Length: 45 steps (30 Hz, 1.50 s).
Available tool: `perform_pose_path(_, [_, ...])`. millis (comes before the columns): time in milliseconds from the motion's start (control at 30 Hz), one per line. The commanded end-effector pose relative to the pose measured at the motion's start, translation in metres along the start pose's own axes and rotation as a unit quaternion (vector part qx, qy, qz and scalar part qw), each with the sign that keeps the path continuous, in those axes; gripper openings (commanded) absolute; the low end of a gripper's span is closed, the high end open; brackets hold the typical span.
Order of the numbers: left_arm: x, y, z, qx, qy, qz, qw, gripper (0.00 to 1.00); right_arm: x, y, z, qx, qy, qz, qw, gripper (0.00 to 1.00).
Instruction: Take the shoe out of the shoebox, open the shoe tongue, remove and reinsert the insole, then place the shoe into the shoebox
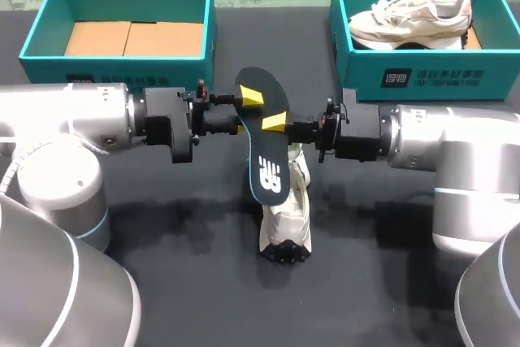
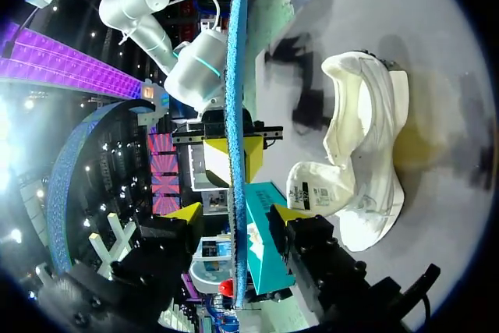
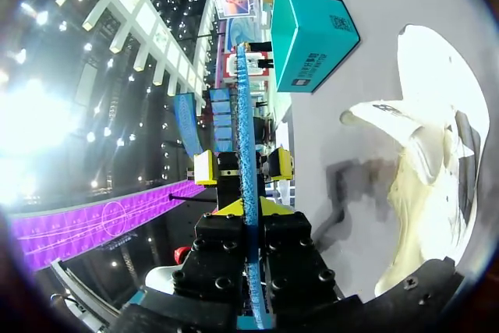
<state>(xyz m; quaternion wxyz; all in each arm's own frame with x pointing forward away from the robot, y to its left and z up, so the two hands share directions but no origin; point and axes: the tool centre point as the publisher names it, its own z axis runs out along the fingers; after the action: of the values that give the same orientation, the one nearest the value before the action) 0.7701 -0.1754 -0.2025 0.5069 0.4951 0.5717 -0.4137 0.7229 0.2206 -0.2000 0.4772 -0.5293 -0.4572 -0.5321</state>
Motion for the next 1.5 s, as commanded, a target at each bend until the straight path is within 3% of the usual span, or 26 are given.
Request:
perform_pose_path(33, [0.002, 0.002, 0.01, -0.002, 0.001, 0.0, 1.0, 0.46, 0.0, -0.001, 0.001, 0.001, -0.002, 0.0, 1.0, 0.0])
perform_pose_path(300, [0.005, 0.003, 0.014, 0.001, 0.002, -0.001, 1.0, 0.3, 0.0, -0.001, 0.001, 0.001, -0.002, 0.0, 1.0, 0.0])
perform_pose_path(633, [0.005, 0.003, 0.017, 0.009, -0.001, 0.001, 1.0, 0.22, 0.0, -0.001, 0.001, 0.001, -0.002, 0.0, 1.0, 0.0])
perform_pose_path(700, [0.005, 0.003, 0.017, 0.011, -0.002, 0.002, 1.0, 0.17, 0.0, -0.001, 0.001, 0.001, -0.002, 0.0, 1.0, 0.0])
perform_pose_path(767, [0.005, 0.002, 0.018, 0.013, -0.003, 0.003, 1.0, 0.0, 0.0, -0.001, 0.001, 0.001, -0.002, 0.0, 1.0, 0.0])
perform_pose_path(1033, [0.002, -0.003, 0.019, 0.02, -0.005, 0.01, 1.0, 0.0, 0.0, -0.001, 0.001, 0.001, -0.002, 0.0, 1.0, 0.0])
perform_pose_path(1100, [0.002, -0.005, 0.017, 0.021, -0.004, 0.01, 1.0, 0.0, -0.001, 0.0, -0.001, -0.003, -0.002, 0.001, 1.0, 0.48])
perform_pose_path(1133, [0.002, -0.005, 0.017, 0.022, -0.004, 0.01, 1.0, 0.0, -0.002, 0.0, -0.002, -0.005, -0.001, 0.001, 1.0, 0.84])
perform_pose_path(1167, [0.002, -0.006, 0.015, 0.023, -0.003, 0.01, 1.0, 0.0, -0.003, 0.0, -0.004, -0.007, -0.001, 0.0, 1.0, 1.0])
perform_pose_path(1400, [0.0, -0.011, -0.005, 0.035, 0.003, -0.008, 0.999, 0.0, -0.001, -0.002, -0.029, -0.015, -0.006, -0.026, 1.0, 1.0])
perform_pose_path(1500, [-0.002, -0.013, -0.016, 0.042, -0.002, -0.026, 0.999, 0.0, 0.001, -0.002, -0.045, 0.001, -0.015, -0.06, 0.998, 1.0])
